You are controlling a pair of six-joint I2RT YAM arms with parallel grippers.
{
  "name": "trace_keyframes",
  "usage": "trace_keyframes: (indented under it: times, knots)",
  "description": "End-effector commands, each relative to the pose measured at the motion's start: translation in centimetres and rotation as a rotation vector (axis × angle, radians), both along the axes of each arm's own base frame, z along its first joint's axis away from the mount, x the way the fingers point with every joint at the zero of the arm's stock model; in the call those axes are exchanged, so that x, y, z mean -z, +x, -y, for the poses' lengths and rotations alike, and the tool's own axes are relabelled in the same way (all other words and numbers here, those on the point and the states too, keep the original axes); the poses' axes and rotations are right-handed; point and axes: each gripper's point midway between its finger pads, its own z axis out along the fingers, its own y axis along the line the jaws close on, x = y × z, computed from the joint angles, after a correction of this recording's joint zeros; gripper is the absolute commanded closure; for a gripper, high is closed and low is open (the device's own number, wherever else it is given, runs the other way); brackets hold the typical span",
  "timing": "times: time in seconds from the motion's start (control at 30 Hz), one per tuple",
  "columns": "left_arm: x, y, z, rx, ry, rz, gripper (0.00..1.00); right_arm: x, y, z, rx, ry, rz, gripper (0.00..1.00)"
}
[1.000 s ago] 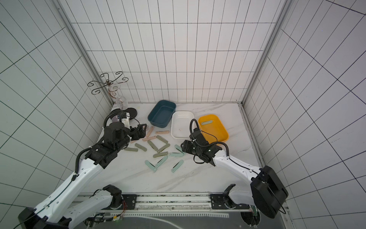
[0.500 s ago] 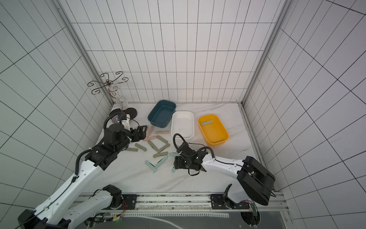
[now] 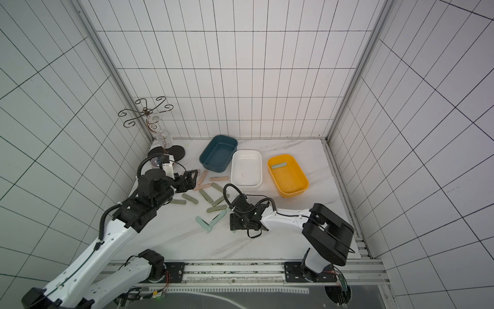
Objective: Place the fruit knives into the storage box by color
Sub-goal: Pick up the fruit knife from the center of the board.
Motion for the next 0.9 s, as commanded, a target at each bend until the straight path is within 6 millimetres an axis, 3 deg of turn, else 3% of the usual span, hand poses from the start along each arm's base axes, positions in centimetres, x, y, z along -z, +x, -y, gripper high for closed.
trace_keyframes:
  times: [0.0,0.57,0.87]
  knots:
    - [-0.2,0.0,-0.1,-0.008,-0.016,0.016,0.03,-0.3,0.7,-1.1,-0.026,-0.036,0.012,0.28]
    - [-0.2,0.3,0.1,-0.006,-0.020,0.020,0.03,1.0,2.1,-1.7,-0.176,-0.315,0.132,0.40]
    - [-0.2,0.5,0.1,-0.006,-0.016,0.023,0.03,1.1,1.7,-3.0,-0.242,-0.386,0.175,0.61]
